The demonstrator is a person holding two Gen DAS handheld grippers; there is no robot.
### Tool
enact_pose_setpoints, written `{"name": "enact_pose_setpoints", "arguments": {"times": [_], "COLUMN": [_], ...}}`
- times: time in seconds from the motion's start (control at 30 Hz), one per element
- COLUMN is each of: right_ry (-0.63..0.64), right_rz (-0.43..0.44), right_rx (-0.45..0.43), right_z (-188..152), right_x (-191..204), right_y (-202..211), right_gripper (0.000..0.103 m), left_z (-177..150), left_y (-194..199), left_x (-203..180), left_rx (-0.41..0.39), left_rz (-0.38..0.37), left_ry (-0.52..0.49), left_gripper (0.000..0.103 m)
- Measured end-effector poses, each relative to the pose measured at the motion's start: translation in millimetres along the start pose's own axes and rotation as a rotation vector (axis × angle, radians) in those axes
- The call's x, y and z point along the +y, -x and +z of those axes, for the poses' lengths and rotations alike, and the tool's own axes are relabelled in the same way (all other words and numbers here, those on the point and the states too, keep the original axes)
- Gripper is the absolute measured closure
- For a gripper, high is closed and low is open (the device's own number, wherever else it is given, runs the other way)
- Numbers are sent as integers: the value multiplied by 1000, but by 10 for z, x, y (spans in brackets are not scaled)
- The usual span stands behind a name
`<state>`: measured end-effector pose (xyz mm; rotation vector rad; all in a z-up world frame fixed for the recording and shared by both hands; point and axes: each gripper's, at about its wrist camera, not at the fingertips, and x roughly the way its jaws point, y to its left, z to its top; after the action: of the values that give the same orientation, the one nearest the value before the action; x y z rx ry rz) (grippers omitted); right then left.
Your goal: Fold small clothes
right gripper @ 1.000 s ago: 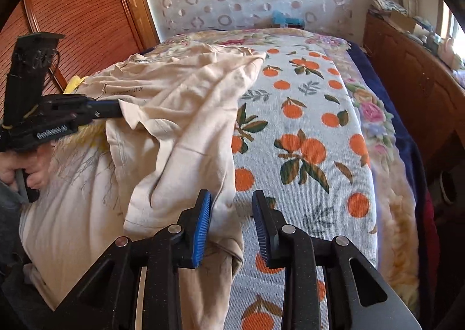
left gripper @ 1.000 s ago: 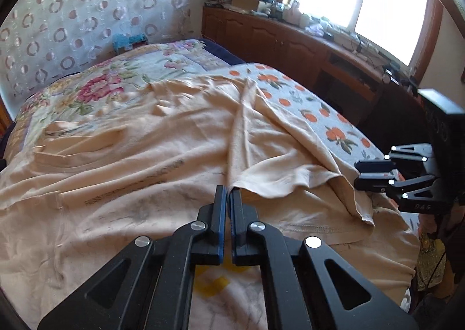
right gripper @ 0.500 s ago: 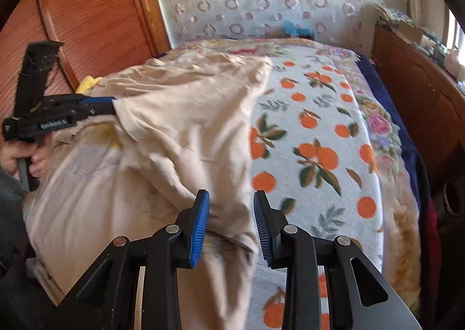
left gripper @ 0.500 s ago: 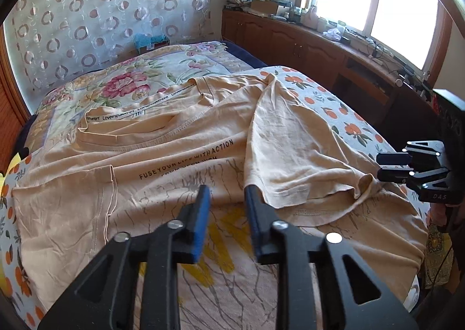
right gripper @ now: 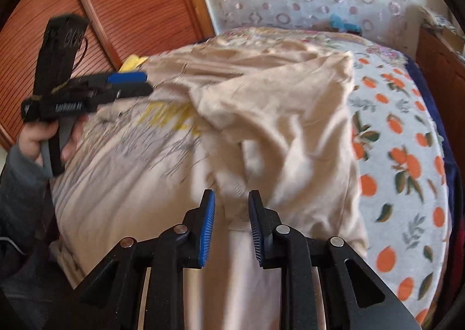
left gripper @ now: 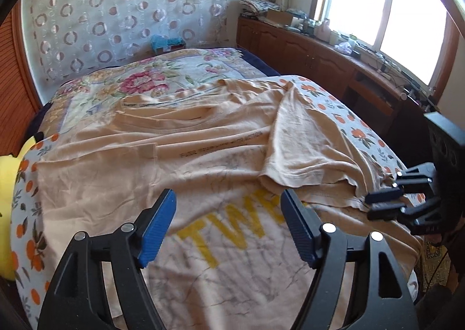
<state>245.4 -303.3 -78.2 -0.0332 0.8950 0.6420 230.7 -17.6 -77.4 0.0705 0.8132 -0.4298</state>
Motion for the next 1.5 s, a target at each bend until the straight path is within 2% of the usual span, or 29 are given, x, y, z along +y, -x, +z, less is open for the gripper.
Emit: {"name": "enact_pose_setpoints", "arguments": {"times": [0.17, 0.37, 0.5, 0.73, 0.8, 0.87, 0.9, 1.03, 1.23, 1.5], "right_ry": [-10, 10, 23, 33, 28, 23, 19, 15, -18, -97], "right_rz": [12, -43, -80, -141, -156, -165, -171, -203, -258, -280], "right_rx": [9, -42, -67, -95, -99, -105, -104, -95, -61, -40], "right_z": [-16, 136, 269, 529, 624, 731, 769, 967, 1236, 1459], "right_x": [-20, -67, -69, -173, -232, -316, -358, -548, -947, -1282], "right_y": [69, 221, 198, 113, 56, -18, -55, -266, -560, -862], "right_gripper": [79, 78, 78, 78, 70, 58, 56, 56, 56, 56], "left_z": [-7, -16, -15, -30, -22, -16, -15, 24, 85, 108], "left_y": [117, 173, 166, 94, 59, 15, -4, -55, -137, -267], "left_x": [341, 731, 891, 1090, 1142, 1201, 1230, 1416, 1803, 2034], "left_rx": [-26, -36, -37, -23, -15, -6, -1, 9, 29, 61], "left_rz": [77, 164, 193, 224, 227, 234, 238, 259, 260, 276], "left_ry": [50, 108, 139, 156, 159, 161, 161, 170, 243, 277], "left_gripper": [28, 28, 28, 28, 28, 28, 28, 28, 28, 30]}}
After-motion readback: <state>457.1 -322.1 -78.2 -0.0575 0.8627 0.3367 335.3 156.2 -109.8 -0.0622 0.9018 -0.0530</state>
